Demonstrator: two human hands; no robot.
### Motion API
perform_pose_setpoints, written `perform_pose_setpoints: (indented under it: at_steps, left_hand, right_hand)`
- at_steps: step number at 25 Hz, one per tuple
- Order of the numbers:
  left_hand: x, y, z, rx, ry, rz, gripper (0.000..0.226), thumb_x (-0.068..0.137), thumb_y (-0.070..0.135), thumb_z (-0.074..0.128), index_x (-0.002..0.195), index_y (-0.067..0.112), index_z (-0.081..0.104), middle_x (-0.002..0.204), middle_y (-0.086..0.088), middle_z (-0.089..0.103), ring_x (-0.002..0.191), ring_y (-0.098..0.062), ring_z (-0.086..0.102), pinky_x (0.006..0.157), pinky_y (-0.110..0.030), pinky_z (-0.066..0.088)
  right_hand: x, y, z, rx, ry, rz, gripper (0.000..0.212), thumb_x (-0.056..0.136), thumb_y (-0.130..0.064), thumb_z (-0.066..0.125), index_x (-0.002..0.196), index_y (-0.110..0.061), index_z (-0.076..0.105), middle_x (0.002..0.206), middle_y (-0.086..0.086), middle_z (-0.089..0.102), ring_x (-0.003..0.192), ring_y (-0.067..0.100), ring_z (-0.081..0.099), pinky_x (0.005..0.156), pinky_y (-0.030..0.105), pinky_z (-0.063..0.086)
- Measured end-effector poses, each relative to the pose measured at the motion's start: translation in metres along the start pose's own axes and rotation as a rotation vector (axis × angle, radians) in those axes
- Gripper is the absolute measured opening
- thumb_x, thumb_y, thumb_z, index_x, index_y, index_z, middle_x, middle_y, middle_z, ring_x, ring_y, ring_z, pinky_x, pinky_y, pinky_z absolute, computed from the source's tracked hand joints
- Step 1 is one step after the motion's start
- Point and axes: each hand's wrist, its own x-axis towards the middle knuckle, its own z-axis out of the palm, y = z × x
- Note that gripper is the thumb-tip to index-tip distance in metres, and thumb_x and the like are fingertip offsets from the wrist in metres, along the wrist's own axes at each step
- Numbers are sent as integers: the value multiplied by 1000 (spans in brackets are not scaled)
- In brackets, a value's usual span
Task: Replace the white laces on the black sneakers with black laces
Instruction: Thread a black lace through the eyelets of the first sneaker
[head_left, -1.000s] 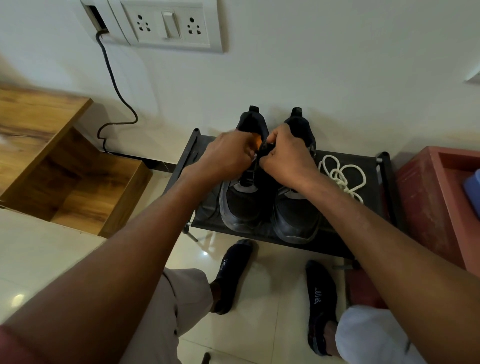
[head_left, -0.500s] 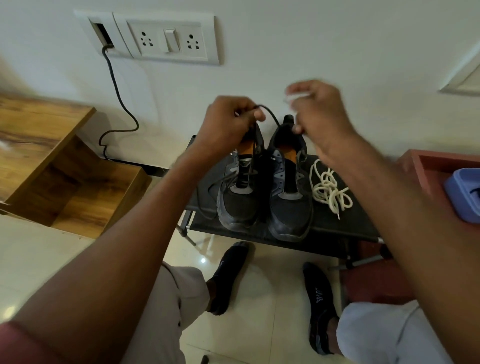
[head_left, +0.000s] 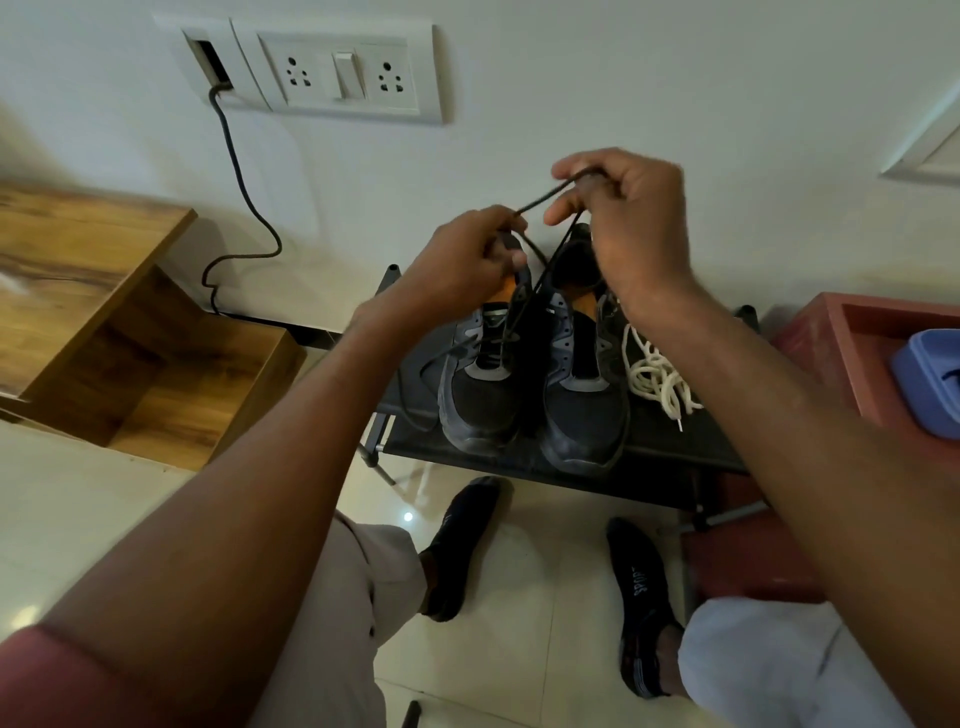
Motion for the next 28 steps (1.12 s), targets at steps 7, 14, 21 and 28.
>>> perform_pose_setpoints:
  at_steps: [7, 14, 21, 28]
  left_hand:
    - [-1, -36, 8, 425, -239, -183, 29, 93, 11, 68, 121, 13, 62, 109, -5, 64, 105, -27, 58, 82, -40, 46]
    - [-3, -58, 17, 441, -298, -291, 28, 86, 29, 84, 93, 8, 67, 86, -7, 66, 88, -30, 64, 69, -36, 46]
    - [-8, -81, 9, 409, -351, -280, 18, 95, 22, 72, 85, 7, 69, 87, -12, 74, 88, -31, 72, 88, -51, 59]
    - [-4, -87, 10, 626, -239, -248, 8, 93, 16, 68, 87, 15, 63, 90, -8, 61, 90, -35, 63, 71, -44, 48]
  right_hand:
    - [-13, 27, 9, -494, -380, 34, 16, 99, -31, 70, 104, -19, 79, 87, -4, 73, 79, 11, 70, 70, 23, 52]
    - [-41, 60, 40, -806, -558, 37, 18, 94, -28, 76, 108, -18, 79, 93, 5, 75, 83, 27, 69, 74, 37, 59]
    - [-41, 67, 38, -739, -508, 76, 18, 97, -25, 67, 105, -27, 82, 95, 0, 76, 84, 25, 68, 74, 37, 59]
    - [-38, 70, 39, -837, -460, 158, 14, 94, -31, 71, 101, -26, 82, 93, 1, 75, 84, 27, 68, 78, 42, 61]
